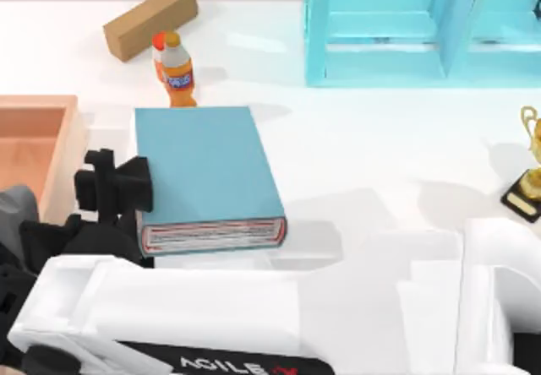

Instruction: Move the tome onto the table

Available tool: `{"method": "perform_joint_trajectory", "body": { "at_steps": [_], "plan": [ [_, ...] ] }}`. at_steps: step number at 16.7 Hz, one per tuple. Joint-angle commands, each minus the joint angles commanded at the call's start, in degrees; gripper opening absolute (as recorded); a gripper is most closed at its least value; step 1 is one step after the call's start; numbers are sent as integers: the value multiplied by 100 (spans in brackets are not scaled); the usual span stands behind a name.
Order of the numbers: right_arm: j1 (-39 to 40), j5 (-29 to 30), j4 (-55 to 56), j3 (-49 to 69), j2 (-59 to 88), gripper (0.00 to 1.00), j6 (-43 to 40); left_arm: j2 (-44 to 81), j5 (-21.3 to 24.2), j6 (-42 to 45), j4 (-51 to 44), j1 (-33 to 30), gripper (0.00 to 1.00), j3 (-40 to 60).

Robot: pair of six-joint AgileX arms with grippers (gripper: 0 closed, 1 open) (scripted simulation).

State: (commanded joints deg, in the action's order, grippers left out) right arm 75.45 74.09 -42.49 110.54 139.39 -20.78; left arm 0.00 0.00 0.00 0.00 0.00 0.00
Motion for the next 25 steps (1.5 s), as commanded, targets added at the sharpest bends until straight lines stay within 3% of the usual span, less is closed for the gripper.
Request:
{"method": "perform_joint_trajectory", "body": {
  "at_steps": [12,22,25],
  "plan": [
    [-75,14,-309,312,-176,0,211,0,0,0,0,0,100,0],
    [-73,17,231,-54,7,0,221,0,0,0,0,0,100,0],
    [-73,17,231,-54,7,23,221,0,0,0,0,0,100,0]
  ]
}}
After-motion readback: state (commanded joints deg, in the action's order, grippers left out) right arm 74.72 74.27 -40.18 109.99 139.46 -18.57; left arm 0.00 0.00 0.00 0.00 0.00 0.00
